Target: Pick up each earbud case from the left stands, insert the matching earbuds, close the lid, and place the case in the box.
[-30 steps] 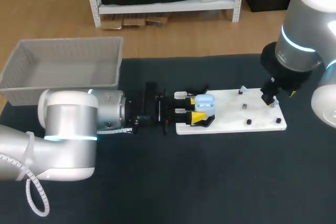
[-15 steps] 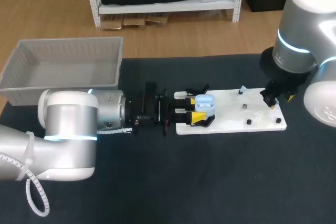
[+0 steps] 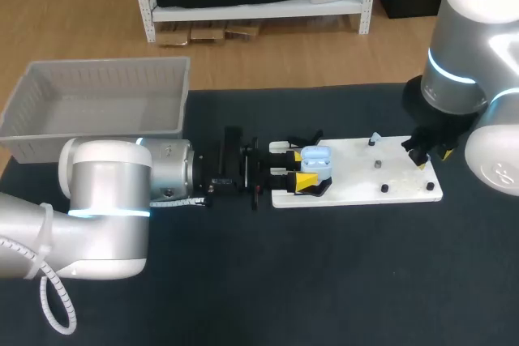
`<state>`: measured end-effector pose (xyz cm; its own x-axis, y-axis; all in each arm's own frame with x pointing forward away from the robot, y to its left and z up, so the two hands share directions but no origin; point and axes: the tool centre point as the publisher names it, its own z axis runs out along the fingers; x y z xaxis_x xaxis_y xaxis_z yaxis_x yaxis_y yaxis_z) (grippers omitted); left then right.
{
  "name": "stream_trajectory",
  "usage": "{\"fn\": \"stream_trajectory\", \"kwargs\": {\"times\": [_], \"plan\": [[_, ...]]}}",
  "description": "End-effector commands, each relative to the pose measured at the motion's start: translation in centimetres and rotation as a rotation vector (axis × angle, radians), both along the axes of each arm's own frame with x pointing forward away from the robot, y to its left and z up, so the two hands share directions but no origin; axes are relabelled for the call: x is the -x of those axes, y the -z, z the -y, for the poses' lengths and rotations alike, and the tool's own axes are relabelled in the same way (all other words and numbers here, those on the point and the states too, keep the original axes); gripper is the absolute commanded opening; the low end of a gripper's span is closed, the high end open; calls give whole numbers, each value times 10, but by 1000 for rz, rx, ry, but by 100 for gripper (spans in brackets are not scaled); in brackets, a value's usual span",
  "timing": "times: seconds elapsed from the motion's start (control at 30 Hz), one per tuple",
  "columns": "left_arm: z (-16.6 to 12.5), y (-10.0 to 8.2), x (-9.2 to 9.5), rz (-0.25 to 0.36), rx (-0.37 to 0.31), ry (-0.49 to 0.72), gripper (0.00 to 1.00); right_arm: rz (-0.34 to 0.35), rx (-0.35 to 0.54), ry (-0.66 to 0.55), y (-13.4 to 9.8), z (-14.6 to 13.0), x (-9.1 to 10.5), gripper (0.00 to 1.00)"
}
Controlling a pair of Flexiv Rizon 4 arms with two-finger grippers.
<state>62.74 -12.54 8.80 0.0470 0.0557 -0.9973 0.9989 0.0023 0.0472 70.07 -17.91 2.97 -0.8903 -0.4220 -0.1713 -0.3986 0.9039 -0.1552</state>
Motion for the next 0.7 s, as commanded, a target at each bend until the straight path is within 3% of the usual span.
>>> {"fn": "stream_trajectory", "kwargs": {"times": [0.03,0.5,0.7], "plan": [[1,0,2,2,0,-8,0,2,4,5,3,-1,-2,45],[1,0,2,2,0,-8,0,11,1,14,5,1,-5,30],[1,0,2,2,0,-8,0,10,5,10,5,-1,-6,28]]}}
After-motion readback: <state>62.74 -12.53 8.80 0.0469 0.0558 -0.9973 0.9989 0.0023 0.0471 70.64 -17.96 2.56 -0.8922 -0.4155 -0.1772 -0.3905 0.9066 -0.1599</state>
